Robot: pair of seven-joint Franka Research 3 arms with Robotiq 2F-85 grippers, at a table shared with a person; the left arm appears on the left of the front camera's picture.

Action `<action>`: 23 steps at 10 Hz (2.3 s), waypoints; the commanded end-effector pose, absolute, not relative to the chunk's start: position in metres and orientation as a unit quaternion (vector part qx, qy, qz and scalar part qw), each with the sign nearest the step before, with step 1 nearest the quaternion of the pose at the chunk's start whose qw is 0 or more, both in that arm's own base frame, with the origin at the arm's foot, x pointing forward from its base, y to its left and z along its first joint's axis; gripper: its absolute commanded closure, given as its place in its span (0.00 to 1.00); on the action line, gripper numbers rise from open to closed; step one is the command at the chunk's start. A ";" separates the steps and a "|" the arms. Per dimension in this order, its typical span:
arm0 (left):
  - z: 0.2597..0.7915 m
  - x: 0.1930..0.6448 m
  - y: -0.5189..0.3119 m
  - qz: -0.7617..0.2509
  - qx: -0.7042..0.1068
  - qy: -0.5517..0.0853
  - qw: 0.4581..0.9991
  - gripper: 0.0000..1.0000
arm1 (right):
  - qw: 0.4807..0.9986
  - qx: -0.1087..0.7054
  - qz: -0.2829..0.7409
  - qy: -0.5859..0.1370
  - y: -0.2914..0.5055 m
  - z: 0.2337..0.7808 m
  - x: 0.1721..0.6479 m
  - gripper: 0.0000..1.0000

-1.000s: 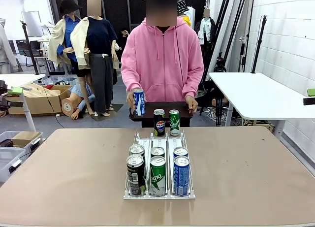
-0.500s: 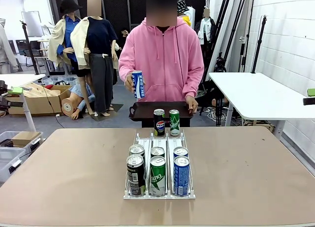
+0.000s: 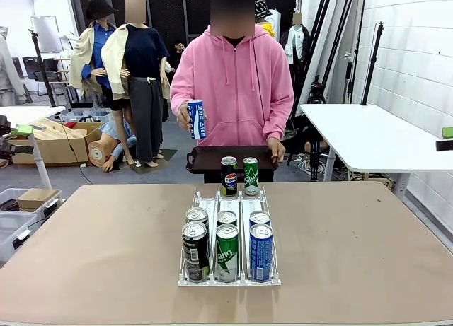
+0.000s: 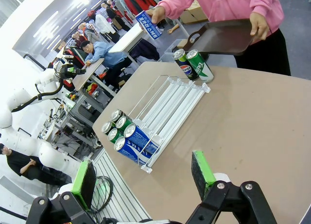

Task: Retrieve and hand over the desired beverage to the person.
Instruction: Pick up a can of the same type that the person held from the Automatic Can Dispenser.

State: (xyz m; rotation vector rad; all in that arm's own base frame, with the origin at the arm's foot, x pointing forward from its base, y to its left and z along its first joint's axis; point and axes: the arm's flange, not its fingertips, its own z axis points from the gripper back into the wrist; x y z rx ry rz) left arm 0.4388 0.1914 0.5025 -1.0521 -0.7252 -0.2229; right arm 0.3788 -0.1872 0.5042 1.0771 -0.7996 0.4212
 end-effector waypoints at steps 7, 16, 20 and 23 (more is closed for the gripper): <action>0.504 0.438 0.192 -0.100 -0.493 -0.338 0.796 0.00 | 0.761 0.497 0.195 -0.369 -0.186 0.504 0.378 0.00; 0.504 0.438 0.192 -0.100 -0.493 -0.338 0.796 0.00 | 0.761 0.497 0.195 -0.369 -0.186 0.504 0.378 0.00; 0.504 0.438 0.192 -0.100 -0.493 -0.338 0.796 0.00 | 0.761 0.497 0.195 -0.369 -0.186 0.504 0.378 0.00; 0.504 0.438 0.192 -0.100 -0.493 -0.338 0.796 0.00 | 0.761 0.497 0.195 -0.369 -0.186 0.504 0.378 0.00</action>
